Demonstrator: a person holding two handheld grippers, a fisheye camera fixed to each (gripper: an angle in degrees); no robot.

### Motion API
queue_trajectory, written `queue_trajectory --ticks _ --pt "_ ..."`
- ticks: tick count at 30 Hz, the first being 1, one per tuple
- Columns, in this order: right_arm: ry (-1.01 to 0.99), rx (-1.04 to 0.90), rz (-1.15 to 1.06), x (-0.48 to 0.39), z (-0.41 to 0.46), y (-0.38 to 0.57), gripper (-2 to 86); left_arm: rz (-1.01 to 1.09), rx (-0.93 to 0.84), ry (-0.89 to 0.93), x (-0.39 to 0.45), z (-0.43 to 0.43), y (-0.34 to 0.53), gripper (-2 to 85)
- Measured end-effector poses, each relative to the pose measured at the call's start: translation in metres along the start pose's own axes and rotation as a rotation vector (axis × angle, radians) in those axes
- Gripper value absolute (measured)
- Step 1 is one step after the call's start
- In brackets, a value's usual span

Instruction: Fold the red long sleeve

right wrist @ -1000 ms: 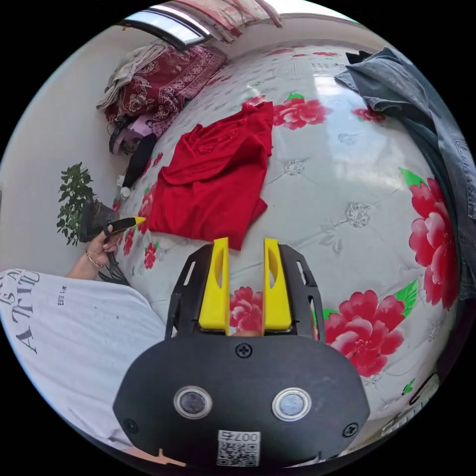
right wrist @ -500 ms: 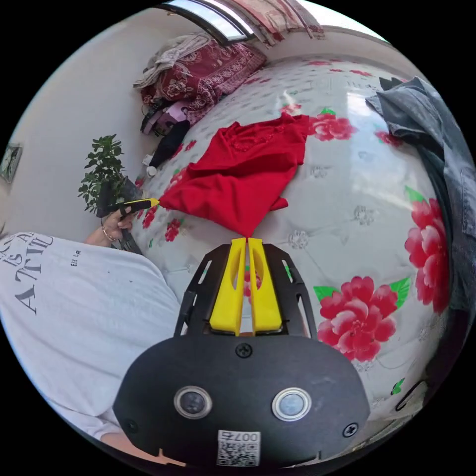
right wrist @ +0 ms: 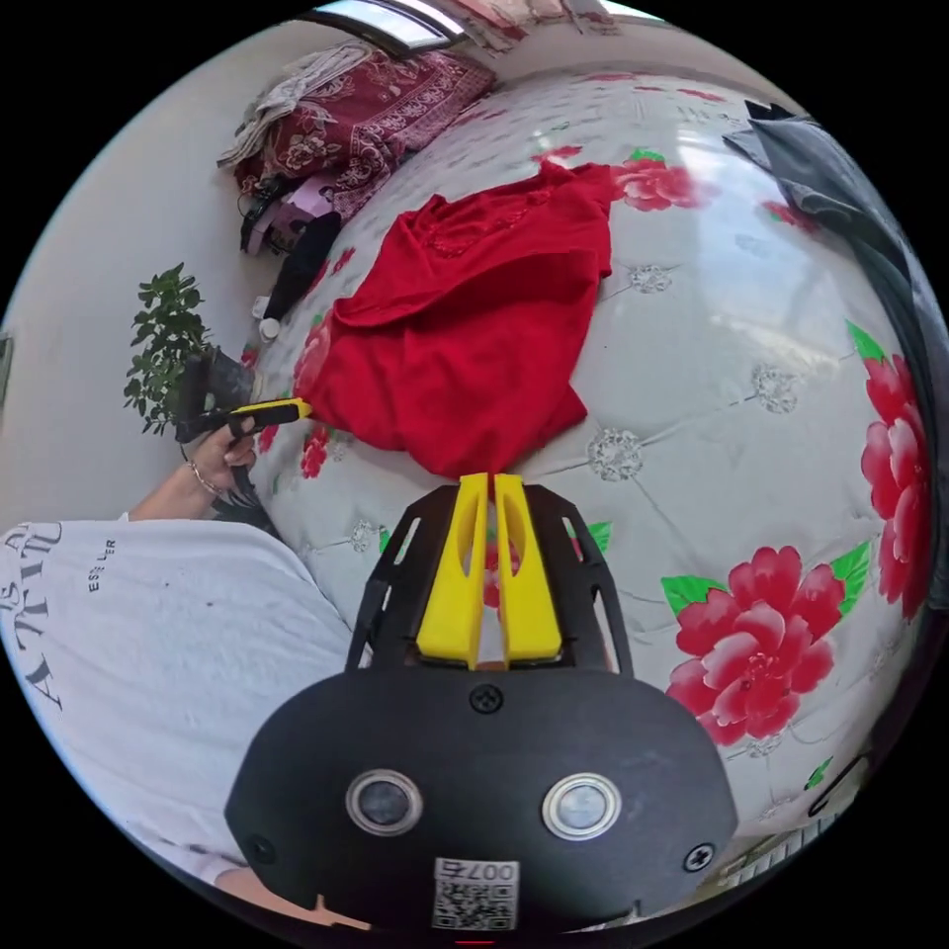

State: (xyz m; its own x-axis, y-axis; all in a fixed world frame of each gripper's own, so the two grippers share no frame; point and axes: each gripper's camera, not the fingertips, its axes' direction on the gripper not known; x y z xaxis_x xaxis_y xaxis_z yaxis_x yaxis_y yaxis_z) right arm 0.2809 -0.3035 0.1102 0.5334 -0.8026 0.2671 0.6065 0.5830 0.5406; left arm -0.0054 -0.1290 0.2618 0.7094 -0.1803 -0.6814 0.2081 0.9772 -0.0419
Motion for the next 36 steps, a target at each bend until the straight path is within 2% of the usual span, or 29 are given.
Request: queue_trajectory --ticks 6,12,16,19,22,23,29,32,36 --pt "-0.135 0.156 -0.101 -0.019 -0.091 0.052 -0.1 0.093 0.091 0.163 0.026 -0.079 0.047 -1.0" --pt "-0.369 0.138 0.086 0.010 -0.108 0.089 -0.2 -0.007 0.038 0.336 0.017 -0.088 0.065 -0.9" --pt "-0.357 0.164 0.073 0.024 -0.116 0.041 0.1 0.002 0.048 0.307 0.015 -0.081 0.009 -0.7" --pt "-0.233 0.223 0.028 0.029 -0.125 -0.014 0.9 -0.008 0.121 0.244 0.008 -0.077 -0.046 0.4" --pt "-0.103 0.258 0.083 0.048 -0.111 -0.058 3.1 -0.129 0.171 0.168 -0.009 -0.059 -0.084 6.3" --pt "-0.083 0.241 0.109 0.056 -0.101 -0.066 4.0 -0.170 0.135 0.123 -0.014 -0.049 -0.090 8.6" --pt "-0.047 0.222 0.233 0.085 -0.053 -0.030 8.4 -0.146 0.030 0.054 -0.005 -0.011 -0.051 12.7" --pt "-0.095 0.191 0.263 0.096 -0.027 -0.015 9.0 -0.125 -0.025 0.040 0.008 0.013 -0.037 13.1" --pt "-0.066 0.088 0.194 0.090 0.003 -0.031 8.3 -0.036 -0.022 -0.061 0.030 0.024 -0.041 5.9"
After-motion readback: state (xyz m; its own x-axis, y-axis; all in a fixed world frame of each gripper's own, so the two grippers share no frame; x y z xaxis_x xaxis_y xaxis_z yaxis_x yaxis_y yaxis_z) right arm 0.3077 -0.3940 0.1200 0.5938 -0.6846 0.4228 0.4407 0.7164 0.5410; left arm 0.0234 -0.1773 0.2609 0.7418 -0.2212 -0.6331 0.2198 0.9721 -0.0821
